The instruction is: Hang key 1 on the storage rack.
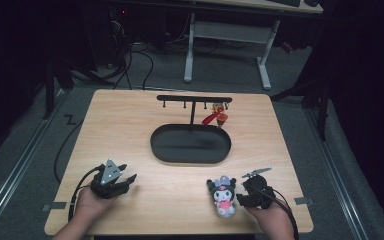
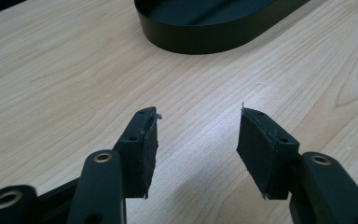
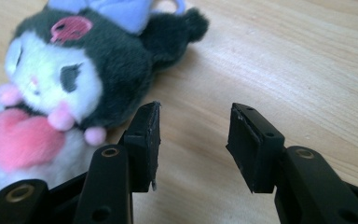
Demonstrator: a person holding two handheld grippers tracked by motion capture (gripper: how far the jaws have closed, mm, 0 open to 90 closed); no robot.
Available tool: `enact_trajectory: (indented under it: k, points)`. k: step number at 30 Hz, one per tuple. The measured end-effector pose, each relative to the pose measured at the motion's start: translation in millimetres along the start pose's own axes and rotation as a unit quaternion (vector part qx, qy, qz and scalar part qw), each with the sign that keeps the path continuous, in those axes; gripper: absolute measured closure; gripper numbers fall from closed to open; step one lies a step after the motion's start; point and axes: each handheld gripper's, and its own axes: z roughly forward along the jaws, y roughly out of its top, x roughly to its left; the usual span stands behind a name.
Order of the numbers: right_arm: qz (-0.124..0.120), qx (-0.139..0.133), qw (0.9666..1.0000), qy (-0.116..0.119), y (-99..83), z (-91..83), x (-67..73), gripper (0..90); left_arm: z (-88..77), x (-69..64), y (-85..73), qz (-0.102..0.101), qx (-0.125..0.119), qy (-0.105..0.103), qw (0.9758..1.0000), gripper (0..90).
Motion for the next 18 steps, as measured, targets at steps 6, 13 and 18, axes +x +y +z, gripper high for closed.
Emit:
enact_trajectory:
  k: [6, 13, 18]
  points:
    - [-0.018, 0.037, 0.9992, 0.0, 12.5, -5.4, 2.4, 54.2, -2.0, 3.1, -1.9, -0.004, 0.001, 0.004, 1.0, 47.6]
    - [-0.034, 0.083, 0.996, -0.002, 22.2, -11.1, 6.6, 53.9, -0.5, 3.5, -2.8, -0.005, 0.015, -0.001, 0.9999, 47.5]
    - [-0.036, 0.1, 0.9943, 0.004, 22.2, -13.1, 11.1, 49.2, -1.4, 4.2, -2.7, -0.007, 0.015, -0.004, 0.9999, 47.6]
